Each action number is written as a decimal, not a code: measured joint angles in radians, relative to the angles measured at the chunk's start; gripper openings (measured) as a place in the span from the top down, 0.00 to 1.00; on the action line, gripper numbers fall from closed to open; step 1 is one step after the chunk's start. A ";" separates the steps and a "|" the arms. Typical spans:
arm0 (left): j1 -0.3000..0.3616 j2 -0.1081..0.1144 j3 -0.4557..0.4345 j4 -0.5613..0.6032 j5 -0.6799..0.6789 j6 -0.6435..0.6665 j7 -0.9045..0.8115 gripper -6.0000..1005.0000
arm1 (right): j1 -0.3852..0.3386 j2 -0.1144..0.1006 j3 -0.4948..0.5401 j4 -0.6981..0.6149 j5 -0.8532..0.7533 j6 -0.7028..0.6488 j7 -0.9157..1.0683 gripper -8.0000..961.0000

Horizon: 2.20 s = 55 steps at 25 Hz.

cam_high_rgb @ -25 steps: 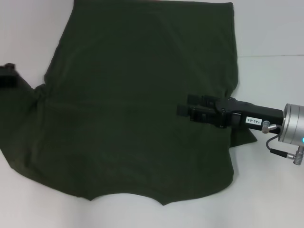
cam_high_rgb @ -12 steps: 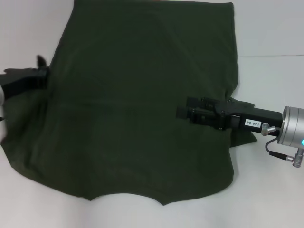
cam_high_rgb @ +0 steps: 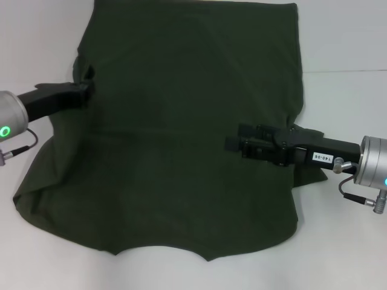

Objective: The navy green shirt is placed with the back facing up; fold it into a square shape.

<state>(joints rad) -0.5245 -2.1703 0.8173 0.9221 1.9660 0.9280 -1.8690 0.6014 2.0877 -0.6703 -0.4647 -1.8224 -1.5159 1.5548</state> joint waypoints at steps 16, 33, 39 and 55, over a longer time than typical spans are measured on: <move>-0.030 -0.001 0.085 -0.103 -0.065 0.012 0.049 0.94 | -0.006 -0.002 0.000 -0.002 -0.002 0.002 -0.012 0.12; 0.013 -0.001 0.099 -0.135 -0.051 -0.101 0.128 0.49 | -0.003 -0.006 0.008 -0.005 0.002 0.002 0.000 0.12; 0.021 -0.001 0.099 -0.192 -0.050 -0.213 0.158 0.27 | 0.007 -0.008 0.004 -0.009 0.002 0.002 0.018 0.12; 0.032 0.000 0.078 -0.214 0.000 -0.176 0.169 0.09 | 0.015 -0.006 0.000 -0.009 -0.004 0.004 0.021 0.12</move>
<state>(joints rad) -0.4924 -2.1706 0.8957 0.7077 1.9656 0.7518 -1.6995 0.6167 2.0815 -0.6704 -0.4737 -1.8260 -1.5124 1.5754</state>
